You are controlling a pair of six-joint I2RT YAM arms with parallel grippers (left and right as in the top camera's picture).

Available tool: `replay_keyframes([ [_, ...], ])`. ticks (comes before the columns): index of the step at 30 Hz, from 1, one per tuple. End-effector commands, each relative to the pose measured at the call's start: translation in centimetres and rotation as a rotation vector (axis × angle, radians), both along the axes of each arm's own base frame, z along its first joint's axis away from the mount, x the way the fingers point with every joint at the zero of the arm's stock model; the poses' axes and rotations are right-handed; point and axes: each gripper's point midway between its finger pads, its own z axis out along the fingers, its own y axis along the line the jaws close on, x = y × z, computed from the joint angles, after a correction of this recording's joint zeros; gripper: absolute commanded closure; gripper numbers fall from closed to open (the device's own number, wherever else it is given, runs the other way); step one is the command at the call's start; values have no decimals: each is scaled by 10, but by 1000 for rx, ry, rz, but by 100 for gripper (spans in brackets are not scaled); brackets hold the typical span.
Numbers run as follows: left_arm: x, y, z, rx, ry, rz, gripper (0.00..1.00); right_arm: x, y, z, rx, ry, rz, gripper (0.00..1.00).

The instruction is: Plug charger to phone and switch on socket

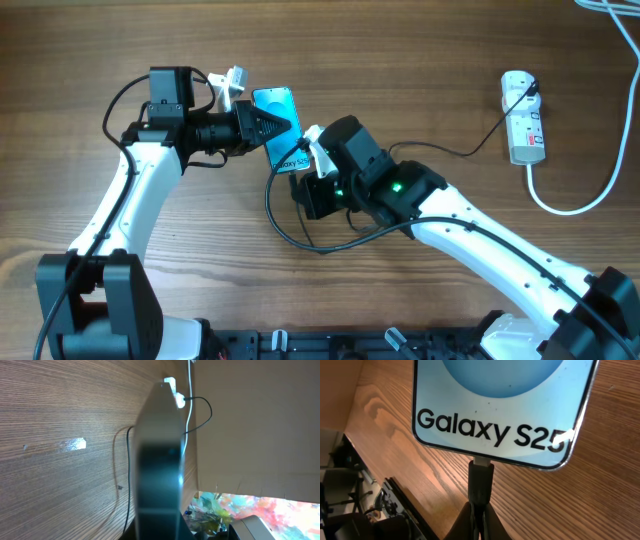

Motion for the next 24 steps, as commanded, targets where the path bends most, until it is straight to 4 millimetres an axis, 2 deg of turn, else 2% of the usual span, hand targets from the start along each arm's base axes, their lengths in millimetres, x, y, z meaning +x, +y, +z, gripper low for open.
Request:
replay_keyframes([
  [1, -13, -10, 7, -46, 4, -60, 96, 33, -7, 22, 46, -86, -66, 96],
  [8, -16, -11, 8, -52, -2, -79, 96, 33, -6, 31, 75, -102, -41, 96],
  [11, -19, -12, 8, -59, 16, -83, 96, 38, -3, 40, 96, -128, -44, 96],
  [17, -21, -12, 8, -62, 24, -84, 96, 46, -4, 45, 112, -153, -60, 96],
  [19, -20, -11, 7, -62, 27, -78, 96, 42, -7, 40, 97, -131, -55, 69],
  [20, -18, -8, 7, -62, 26, -69, 96, 38, -10, 35, 75, -110, -51, 64],
  [21, -16, -4, 7, -62, 26, -59, 96, 33, -14, 31, 54, -91, -46, 50],
  [22, -15, -1, 7, -62, 26, -49, 96, 29, -17, 28, 36, -77, -42, 32],
  [23, -13, 3, 7, -63, 26, -37, 96, 25, -21, 26, 22, -60, -42, 23],
  [24, -11, 7, 7, -64, 29, -25, 96, 22, -23, 25, 15, -47, -41, 21],
])
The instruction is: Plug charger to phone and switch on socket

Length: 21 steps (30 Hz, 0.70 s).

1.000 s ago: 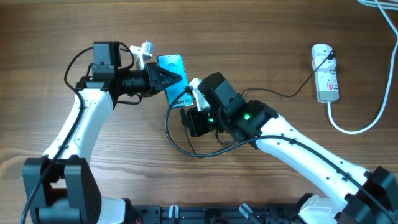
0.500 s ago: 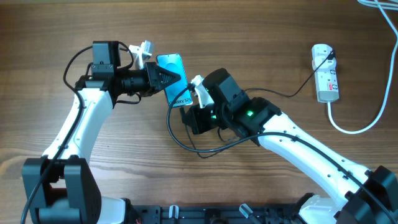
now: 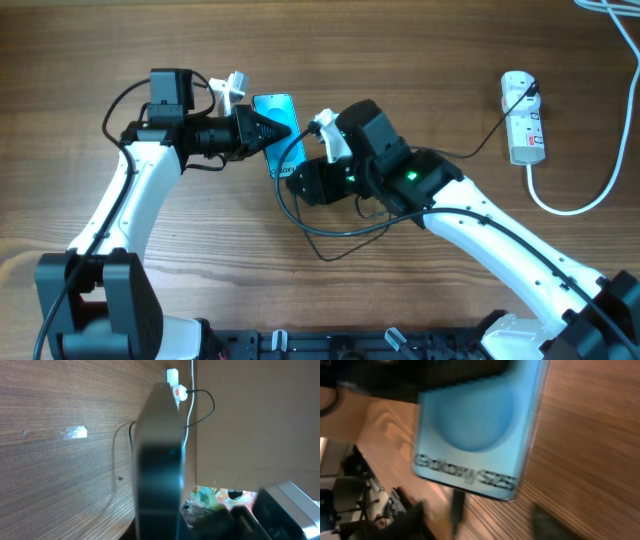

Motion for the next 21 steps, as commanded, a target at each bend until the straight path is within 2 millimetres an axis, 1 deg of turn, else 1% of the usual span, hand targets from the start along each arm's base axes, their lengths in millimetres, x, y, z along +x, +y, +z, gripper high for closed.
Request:
replay_keyframes([
  [1, -2, 8, 10, -61, -6, 2, 96, -5, -11, 10, -22, -1, -6, 20],
  [3, 0, 13, 11, -67, 18, 26, 96, -21, -9, 10, -2, 67, 41, 20],
  [5, 0, 12, 10, -75, 47, 34, 96, -36, -5, 8, 17, 125, 82, 24],
  [8, -4, 3, 10, -77, 63, 15, 96, -45, 0, 7, 21, 158, 86, 28],
  [9, -6, -2, 10, -77, 63, 1, 96, -47, 4, 8, 23, 163, 80, 36],
  [14, -15, -17, 11, -87, 88, -38, 96, -41, 2, 2, -13, 159, 6, 53],
  [16, -15, -18, 11, -87, 89, -41, 96, -40, 3, 0, -14, 164, 1, 57],
  [19, -15, -18, 11, -87, 89, -41, 96, -38, 3, -3, -20, 174, -14, 59],
  [21, -16, -19, 13, -95, 90, -47, 96, -37, 4, -2, -13, 181, -25, 64],
])
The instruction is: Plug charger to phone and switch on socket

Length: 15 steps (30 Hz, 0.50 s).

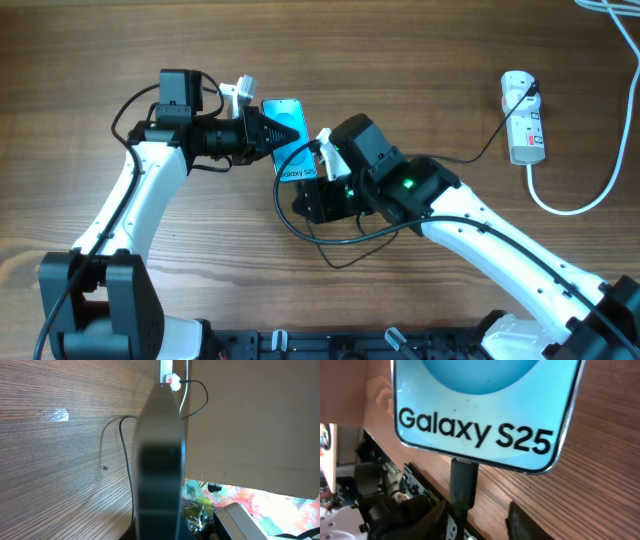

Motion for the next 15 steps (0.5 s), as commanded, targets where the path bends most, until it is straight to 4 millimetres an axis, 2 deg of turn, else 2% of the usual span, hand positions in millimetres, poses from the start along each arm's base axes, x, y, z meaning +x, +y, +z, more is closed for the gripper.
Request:
replay_keyframes([
  [1, -7, -5, 9, -52, 9, -26, 96, 6, 4, 7, 16, -14, -30, 71],
  [4, -6, -5, 9, -53, 8, -25, 96, 8, 6, 9, 30, 26, -82, 84],
  [8, -8, -6, 13, -73, 9, -36, 96, 7, 5, 9, 30, 29, -84, 86],
  [9, -7, -6, 13, -73, 5, -36, 96, 7, 5, 9, 29, 30, -83, 96],
  [15, -6, -7, 14, -77, -7, -39, 96, 16, 13, 18, 75, -14, -86, 96],
])
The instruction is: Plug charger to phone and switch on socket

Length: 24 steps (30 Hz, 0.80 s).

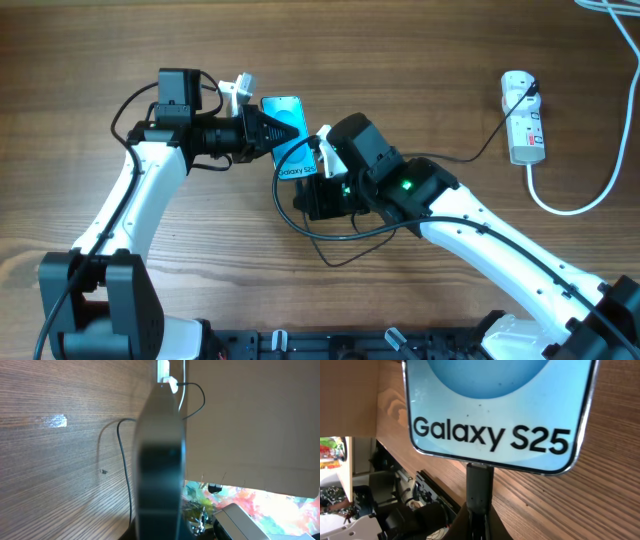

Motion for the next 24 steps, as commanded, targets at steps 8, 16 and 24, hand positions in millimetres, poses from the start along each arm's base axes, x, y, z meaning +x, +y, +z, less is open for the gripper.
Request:
replay_keyframes([
  [8, -15, -9, 20, -116, -11, -83, 96, 34, 3, 22, 77, -109, -61, 95],
  [16, -19, -11, 19, -116, 12, -87, 96, 48, 7, 34, 124, -155, -93, 96],
  [24, -21, -16, 18, -115, 11, -103, 96, 56, 6, 37, 122, -187, -120, 96],
])
